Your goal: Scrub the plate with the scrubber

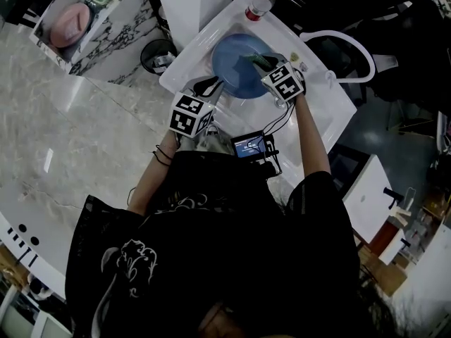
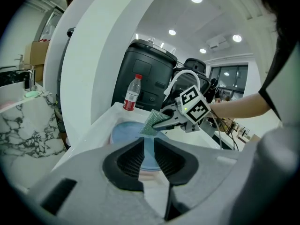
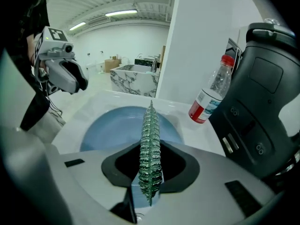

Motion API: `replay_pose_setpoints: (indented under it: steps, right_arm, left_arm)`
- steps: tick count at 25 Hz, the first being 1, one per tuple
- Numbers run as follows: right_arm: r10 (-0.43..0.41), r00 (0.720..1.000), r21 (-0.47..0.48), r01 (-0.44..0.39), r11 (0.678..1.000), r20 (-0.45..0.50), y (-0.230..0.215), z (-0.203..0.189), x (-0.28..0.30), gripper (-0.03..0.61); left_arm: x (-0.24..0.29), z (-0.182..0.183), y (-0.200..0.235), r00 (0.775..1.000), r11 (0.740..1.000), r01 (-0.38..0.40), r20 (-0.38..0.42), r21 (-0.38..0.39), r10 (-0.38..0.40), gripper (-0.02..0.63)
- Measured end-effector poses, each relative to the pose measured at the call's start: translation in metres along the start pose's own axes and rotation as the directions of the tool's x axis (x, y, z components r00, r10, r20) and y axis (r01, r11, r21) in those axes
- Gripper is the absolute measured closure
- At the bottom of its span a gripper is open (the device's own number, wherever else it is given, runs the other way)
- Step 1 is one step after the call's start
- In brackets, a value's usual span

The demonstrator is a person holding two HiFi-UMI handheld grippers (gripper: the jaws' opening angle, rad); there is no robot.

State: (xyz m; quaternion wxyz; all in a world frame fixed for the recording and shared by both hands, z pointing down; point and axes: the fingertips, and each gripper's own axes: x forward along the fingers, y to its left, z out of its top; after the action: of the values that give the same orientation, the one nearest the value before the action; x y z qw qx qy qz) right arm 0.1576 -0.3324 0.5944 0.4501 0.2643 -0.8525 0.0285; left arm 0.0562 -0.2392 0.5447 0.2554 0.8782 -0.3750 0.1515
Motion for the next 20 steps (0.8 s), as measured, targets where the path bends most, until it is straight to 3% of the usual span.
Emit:
replay_pose_setpoints:
  steps: [5,9,20]
  right_arm:
    - [-0.067,0.997,-0.087,0.064,0.994,-0.029,-0.038,0.0,0.01,0.488]
    - [-0.105,0.994,-0.097,0.102,0.99,-0.02,-0.055,0.001,0.018,0.489]
    - [-0.088,0.996,0.089,0.089,0.992,-0.022,-0.039,-0.029,0.023,0.488]
  left_arm:
    - [0.001,-0.001,0.002,1.0,1.0,-0.014,-0.007,-0.008,0.013,0.552]
    - [0.0,-0.003,0.003,1.0,1.0,-0.023,-0.012,-0.01,0.023,0.552]
    - [-0.004,-0.009,0.008,0.999,0.999,-0.032,-0.02,-0.02,0.031,0.552]
